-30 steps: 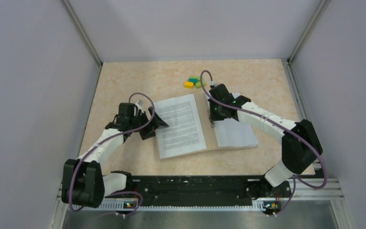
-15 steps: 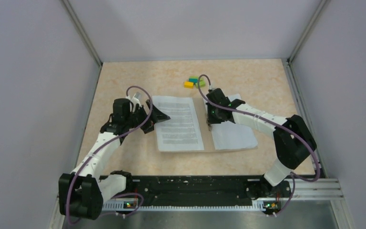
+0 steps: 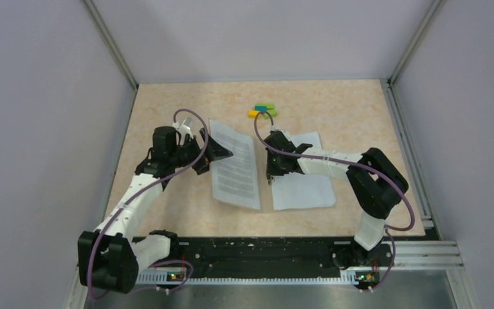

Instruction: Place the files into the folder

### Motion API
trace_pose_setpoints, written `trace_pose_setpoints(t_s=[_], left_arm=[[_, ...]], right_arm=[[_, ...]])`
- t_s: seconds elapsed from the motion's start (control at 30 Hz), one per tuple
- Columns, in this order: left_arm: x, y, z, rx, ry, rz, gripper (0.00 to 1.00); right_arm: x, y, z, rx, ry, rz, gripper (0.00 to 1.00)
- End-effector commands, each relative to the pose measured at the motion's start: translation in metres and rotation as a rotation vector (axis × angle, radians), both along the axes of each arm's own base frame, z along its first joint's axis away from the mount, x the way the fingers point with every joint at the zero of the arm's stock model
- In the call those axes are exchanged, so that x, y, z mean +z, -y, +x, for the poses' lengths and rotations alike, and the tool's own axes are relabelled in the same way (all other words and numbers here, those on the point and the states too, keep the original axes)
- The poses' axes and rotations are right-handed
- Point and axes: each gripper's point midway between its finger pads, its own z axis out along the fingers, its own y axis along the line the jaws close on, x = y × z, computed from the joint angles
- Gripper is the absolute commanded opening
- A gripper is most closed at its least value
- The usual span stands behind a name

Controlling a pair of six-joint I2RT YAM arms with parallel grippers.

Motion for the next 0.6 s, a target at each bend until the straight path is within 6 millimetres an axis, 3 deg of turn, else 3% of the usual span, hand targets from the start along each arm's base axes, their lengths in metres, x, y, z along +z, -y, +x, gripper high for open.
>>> trace_pose_setpoints(t_s=[0.0, 0.13, 0.3, 0.43, 0.57], left_arm=[[0.037, 0.013, 0.005, -0.067, 0.12, -0.029, 0.99], [0.048, 0.018, 0.006, -0.08, 0.138, -0.031, 0.99], [0.064, 0.029, 0.007, -0.102, 0.167, -0.022, 0.99], [0.074, 0.046, 0.005, -0.14, 0.192, -0.003, 0.99], [0.077, 0.062, 0.005, -0.162, 0.204, 0.008, 0.99]], right_arm=[[0.009, -0.047, 0.003, 0.007, 0.009, 0.149, 0.13], [0.012, -0.065, 0.0, 0.019, -0.003, 0.204, 0.18], [0.029, -0.077, 0.002, 0.03, 0.007, 0.255, 0.29], [0.052, -0.066, 0.009, 0.004, 0.044, 0.272, 0.4], [0.075, -0.038, 0.014, -0.044, 0.079, 0.298, 0.49]])
